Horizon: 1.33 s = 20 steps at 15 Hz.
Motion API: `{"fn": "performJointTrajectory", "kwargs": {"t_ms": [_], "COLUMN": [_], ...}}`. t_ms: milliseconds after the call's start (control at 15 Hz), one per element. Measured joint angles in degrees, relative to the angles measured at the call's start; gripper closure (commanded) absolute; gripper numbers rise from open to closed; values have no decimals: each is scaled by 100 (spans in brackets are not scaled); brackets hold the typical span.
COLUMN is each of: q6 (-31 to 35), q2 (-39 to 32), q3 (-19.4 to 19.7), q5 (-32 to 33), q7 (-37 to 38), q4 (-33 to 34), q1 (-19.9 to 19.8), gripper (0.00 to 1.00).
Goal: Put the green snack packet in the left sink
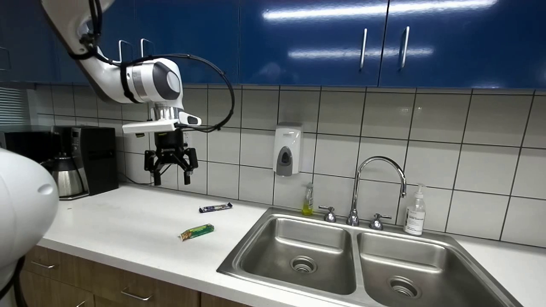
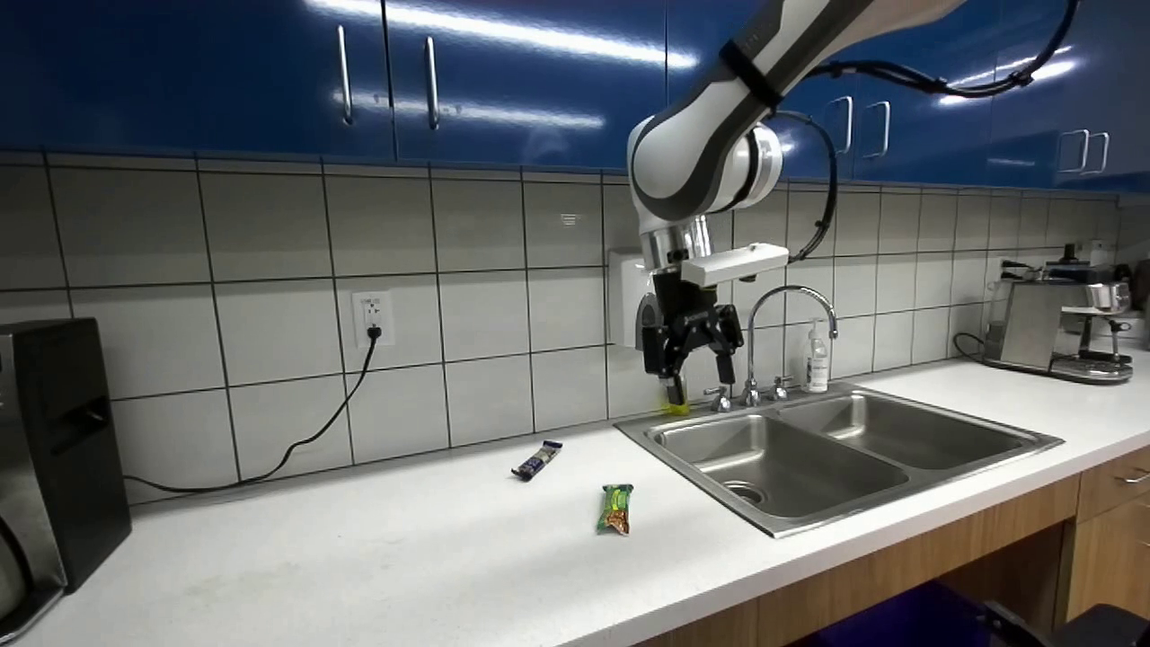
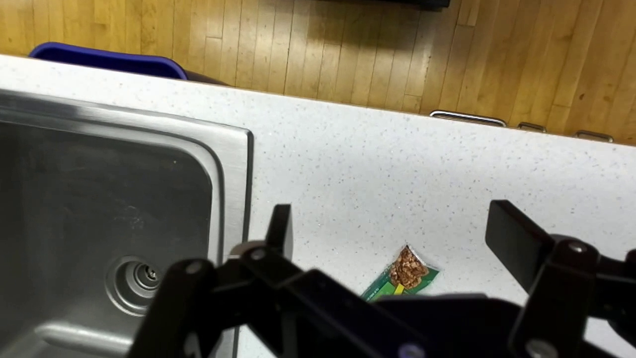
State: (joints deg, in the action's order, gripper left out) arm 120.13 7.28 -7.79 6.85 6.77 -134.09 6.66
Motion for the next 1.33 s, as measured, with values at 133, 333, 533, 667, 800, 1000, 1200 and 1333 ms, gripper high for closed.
{"fn": "performJointTrajectory", "kwargs": {"t_ms": [133,333,533,667,800,1000,1200,1333], "q6": [308,656,906,1053,1157,1271,1341,1374], "q2": [-353,-907,-1455,-1800,-2128,-2583,-2968,-3201], "q3": [-13,-26,-26,-18,28,158,327,434], "q5": [26,106,221,297,397,503,589,631], "q7": [133,350,556,676,776,888,952,993], "q4": [73,295,603,824,1044,1363,1649,1832], "q1": [16,52,141,213,290,401,503,568], "gripper": [0,0,0,0,0,0,0,0]}}
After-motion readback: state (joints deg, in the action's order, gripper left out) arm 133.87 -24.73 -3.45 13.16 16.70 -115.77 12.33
